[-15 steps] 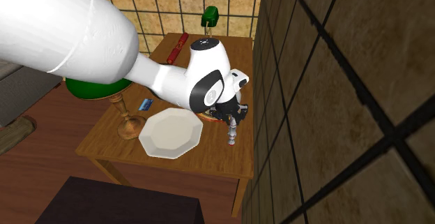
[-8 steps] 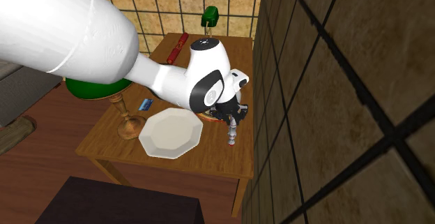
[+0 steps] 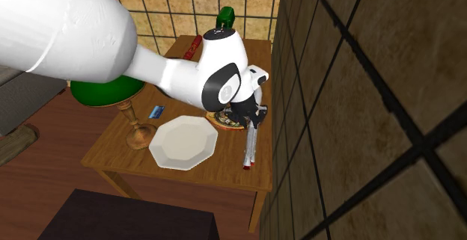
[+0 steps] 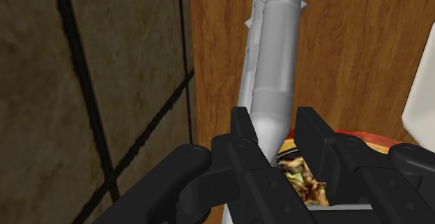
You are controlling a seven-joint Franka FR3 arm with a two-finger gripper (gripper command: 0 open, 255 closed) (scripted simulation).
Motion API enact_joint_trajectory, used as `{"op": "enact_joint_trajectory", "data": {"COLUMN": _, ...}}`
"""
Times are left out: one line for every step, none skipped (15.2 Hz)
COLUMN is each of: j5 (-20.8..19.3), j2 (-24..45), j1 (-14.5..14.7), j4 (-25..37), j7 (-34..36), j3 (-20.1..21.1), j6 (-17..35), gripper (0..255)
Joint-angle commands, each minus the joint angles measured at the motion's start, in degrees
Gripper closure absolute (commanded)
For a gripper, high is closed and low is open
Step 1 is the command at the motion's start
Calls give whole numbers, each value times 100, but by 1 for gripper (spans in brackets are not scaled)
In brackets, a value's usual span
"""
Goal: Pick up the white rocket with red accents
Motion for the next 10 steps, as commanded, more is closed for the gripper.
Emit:
{"op": "enact_joint_trajectory", "data": {"j5": -31, "j2": -126, "j1": 9, "j4": 47, "j7": -3, "j3": -8, "j6": -166, "gripper": 255}}
{"op": "enact_joint_trajectory", "data": {"j5": -44, "j2": -179, "j1": 14, "j4": 70, "j7": -2, "j3": -10, "j6": -241, "gripper": 255}}
{"op": "enact_joint_trajectory", "data": {"j5": -57, "j2": -232, "j1": 19, "j4": 95, "j7": -2, "j3": -11, "j6": -316, "gripper": 255}}
{"op": "enact_joint_trajectory", "data": {"j5": -69, "j2": -283, "j1": 24, "j4": 121, "j7": -2, "j3": -12, "j6": -392, "gripper": 255}}
{"op": "enact_joint_trajectory", "data": {"j5": -80, "j2": -334, "j1": 28, "j4": 148, "j7": -2, "j3": -12, "j6": -467, "gripper": 255}}
{"op": "enact_joint_trajectory", "data": {"j5": -90, "j2": -383, "j1": 32, "j4": 176, "j7": -3, "j3": -12, "j6": -543, "gripper": 255}}
{"op": "enact_joint_trajectory", "data": {"j5": -100, "j2": -431, "j1": 36, "j4": 206, "j7": -4, "j3": -11, "j6": -619, "gripper": 255}}
{"op": "enact_joint_trajectory", "data": {"j5": -109, "j2": -478, "j1": 39, "j4": 236, "j7": -5, "j3": -10, "j6": -694, "gripper": 255}}
{"op": "enact_joint_trajectory", "data": {"j5": -112, "j2": -486, "j1": 39, "j4": 240, "j7": -5, "j3": -10, "j6": -706, "gripper": 255}}
{"op": "enact_joint_trajectory", "data": {"j5": -111, "j2": -485, "j1": 39, "j4": 241, "j7": -6, "j3": -10, "j6": -706, "gripper": 255}}
